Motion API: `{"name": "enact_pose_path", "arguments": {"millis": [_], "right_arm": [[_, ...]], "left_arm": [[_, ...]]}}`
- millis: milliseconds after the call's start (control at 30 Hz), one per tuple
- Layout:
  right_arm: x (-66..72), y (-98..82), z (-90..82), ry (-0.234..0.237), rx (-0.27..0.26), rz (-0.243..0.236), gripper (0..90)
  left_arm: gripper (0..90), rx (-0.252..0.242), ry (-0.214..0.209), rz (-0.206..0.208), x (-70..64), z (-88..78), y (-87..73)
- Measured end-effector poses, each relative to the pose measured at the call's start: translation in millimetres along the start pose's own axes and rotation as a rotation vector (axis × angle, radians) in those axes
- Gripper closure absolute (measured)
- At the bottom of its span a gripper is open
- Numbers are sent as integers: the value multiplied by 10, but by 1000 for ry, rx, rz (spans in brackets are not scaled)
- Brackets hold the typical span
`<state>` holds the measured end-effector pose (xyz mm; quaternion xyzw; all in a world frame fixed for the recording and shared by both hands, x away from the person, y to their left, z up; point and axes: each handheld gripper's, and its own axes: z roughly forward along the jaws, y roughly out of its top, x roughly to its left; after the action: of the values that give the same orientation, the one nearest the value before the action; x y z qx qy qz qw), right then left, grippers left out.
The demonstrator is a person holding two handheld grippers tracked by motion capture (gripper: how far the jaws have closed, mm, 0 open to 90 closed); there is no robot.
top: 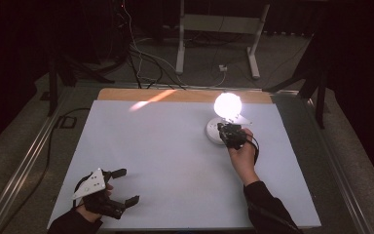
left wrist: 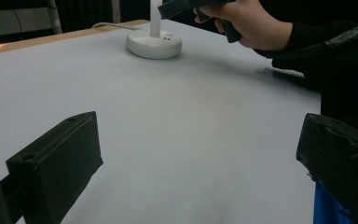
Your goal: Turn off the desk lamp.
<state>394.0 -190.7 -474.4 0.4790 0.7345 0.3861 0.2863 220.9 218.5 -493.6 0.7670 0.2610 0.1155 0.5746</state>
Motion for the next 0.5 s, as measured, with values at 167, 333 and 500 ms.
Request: {"name": "enact_pose_path", "arguments": {"millis": [167, 333, 500], "right_arm": [[21, -45, 50, 2, 21, -5, 899], [48, -98, 108, 0, 45, -17, 899], [46, -158, 165, 1, 70, -17, 899]], "left_arm": [[5, -1, 0, 2, -1, -2, 1], [6, 3, 1, 5, -5, -2, 1], [5, 4, 2, 6, -4, -4, -1]]}}
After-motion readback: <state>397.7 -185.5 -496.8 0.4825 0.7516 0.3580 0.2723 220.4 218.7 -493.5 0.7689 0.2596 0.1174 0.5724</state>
